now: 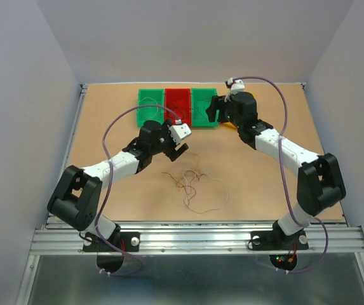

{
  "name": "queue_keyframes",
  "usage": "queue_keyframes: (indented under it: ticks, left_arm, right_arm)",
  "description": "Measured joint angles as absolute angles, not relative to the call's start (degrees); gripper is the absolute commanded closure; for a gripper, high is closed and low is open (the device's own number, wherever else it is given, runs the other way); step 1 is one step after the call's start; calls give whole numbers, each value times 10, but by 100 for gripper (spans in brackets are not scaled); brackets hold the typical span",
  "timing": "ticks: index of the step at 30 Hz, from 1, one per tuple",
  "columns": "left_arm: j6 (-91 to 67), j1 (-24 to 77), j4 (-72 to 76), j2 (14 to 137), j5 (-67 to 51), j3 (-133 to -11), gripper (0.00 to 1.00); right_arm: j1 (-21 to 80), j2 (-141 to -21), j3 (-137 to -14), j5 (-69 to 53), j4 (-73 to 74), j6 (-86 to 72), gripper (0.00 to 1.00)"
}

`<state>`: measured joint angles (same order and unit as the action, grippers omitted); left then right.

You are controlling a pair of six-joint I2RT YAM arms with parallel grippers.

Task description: Untangle the cables

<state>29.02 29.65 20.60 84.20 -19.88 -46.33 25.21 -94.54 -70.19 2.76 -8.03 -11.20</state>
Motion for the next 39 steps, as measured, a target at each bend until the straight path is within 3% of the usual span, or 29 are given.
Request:
queue_keyframes:
  ticks: [12, 18, 19, 20, 21, 22, 24, 31, 39]
  left_arm:
    - [348, 368, 153, 954, -172, -512, 16]
    - [354, 378, 130, 998, -127, -565, 28]
    - [356, 381, 126, 1003, -117, -569, 42]
    - [356, 386, 123, 1008, -111, -571, 61]
    - [359, 391, 119, 1013, -101, -575, 62]
    - [359, 395, 117, 1018, -97, -577, 83]
    - [361, 404, 108, 1035, -82, -592, 99]
    - [355, 411, 84, 1025, -31, -597, 100]
    - [334, 409, 35, 852, 1, -612, 100]
  right_arm:
    - [252, -707, -528, 48, -80, -112, 21]
    - [252, -694, -517, 51, -81, -113, 21]
    - [252, -696, -517, 51, -80, -114, 21]
    - [252, -698, -517, 51, -81, -114, 21]
    - [252, -700, -517, 50, -81, -115, 21]
    - [252, -703, -517, 49, -81, -115, 24]
    - [252, -709, -517, 47, -81, -116, 30]
    - [252, -739, -517, -24, -82, -105, 31]
    - [252, -818, -518, -98, -90, -102, 32]
